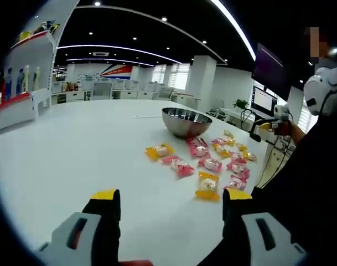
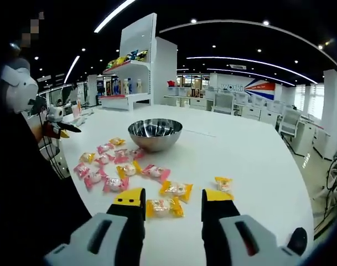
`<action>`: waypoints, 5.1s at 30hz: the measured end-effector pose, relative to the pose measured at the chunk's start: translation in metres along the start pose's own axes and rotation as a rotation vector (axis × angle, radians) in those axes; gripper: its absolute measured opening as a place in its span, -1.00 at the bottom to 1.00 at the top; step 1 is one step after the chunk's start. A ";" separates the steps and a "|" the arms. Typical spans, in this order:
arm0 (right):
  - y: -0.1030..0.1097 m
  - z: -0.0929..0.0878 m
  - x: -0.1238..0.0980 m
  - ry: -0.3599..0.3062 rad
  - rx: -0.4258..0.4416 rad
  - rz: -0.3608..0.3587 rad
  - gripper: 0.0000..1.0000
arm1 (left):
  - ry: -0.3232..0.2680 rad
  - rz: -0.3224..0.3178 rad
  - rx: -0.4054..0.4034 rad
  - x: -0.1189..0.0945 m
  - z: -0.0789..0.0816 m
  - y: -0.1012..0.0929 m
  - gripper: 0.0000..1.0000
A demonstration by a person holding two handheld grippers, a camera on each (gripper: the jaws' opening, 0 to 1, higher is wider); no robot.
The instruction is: Pick up the marshmallows scattered on the table and place them into the bowl on the table
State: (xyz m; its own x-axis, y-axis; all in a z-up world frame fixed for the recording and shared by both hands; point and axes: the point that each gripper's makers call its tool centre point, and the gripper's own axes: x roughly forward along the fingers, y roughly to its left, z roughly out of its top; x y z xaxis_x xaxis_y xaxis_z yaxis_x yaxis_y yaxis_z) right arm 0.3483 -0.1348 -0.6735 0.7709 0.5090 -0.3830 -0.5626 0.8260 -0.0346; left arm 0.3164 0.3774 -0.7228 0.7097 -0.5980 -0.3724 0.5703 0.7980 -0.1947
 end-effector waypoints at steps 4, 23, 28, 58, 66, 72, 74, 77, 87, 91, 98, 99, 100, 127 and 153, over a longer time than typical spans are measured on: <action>-0.006 0.002 0.002 0.004 0.014 -0.020 -0.19 | 0.006 -0.012 0.004 0.002 -0.001 -0.002 0.50; -0.035 -0.001 0.034 0.053 0.075 -0.120 -0.26 | 0.009 -0.008 -0.009 0.001 -0.008 -0.005 0.48; -0.052 -0.007 0.043 0.076 0.104 -0.174 -0.26 | -0.010 -0.006 -0.004 -0.001 -0.002 -0.008 0.48; -0.107 -0.043 0.107 0.228 0.126 -0.221 -0.28 | 0.007 -0.029 0.016 0.003 -0.001 -0.025 0.45; -0.119 -0.055 0.120 0.247 0.140 -0.233 -0.29 | 0.009 -0.020 0.016 0.000 -0.001 -0.024 0.44; -0.123 -0.065 0.130 0.265 0.141 -0.237 -0.31 | 0.008 -0.016 0.015 0.000 -0.001 -0.023 0.43; -0.125 -0.069 0.134 0.272 0.142 -0.242 -0.32 | 0.008 -0.016 0.012 0.000 -0.001 -0.023 0.43; -0.127 -0.073 0.138 0.274 0.140 -0.249 -0.33 | 0.012 -0.013 0.009 0.000 -0.003 -0.023 0.43; -0.126 -0.078 0.146 0.249 0.143 -0.271 -0.41 | 0.013 0.002 -0.004 -0.003 -0.006 -0.018 0.41; -0.127 -0.080 0.145 0.241 0.134 -0.283 -0.50 | 0.013 0.000 -0.004 -0.003 -0.006 -0.018 0.41; -0.126 -0.080 0.145 0.225 0.113 -0.292 -0.56 | 0.015 0.005 -0.007 -0.004 -0.007 -0.018 0.40; -0.126 -0.080 0.145 0.223 0.111 -0.293 -0.57 | 0.015 0.005 -0.007 -0.004 -0.007 -0.018 0.40; -0.126 -0.080 0.145 0.219 0.110 -0.293 -0.57 | 0.014 0.005 -0.006 -0.004 -0.007 -0.019 0.40; -0.085 -0.009 0.137 0.090 0.057 -0.202 -0.59 | 0.014 -0.001 -0.006 -0.003 -0.007 -0.021 0.37; -0.025 0.068 0.178 -0.003 -0.045 -0.043 -0.59 | 0.008 -0.008 0.008 -0.002 -0.001 -0.022 0.36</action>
State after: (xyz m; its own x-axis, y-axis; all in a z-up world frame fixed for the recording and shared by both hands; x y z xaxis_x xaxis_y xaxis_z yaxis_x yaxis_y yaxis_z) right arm 0.5198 -0.0479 -0.6785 0.7955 0.4741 -0.3774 -0.5417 0.8355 -0.0921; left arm 0.3024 0.3610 -0.7185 0.7020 -0.6036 -0.3778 0.5793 0.7927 -0.1900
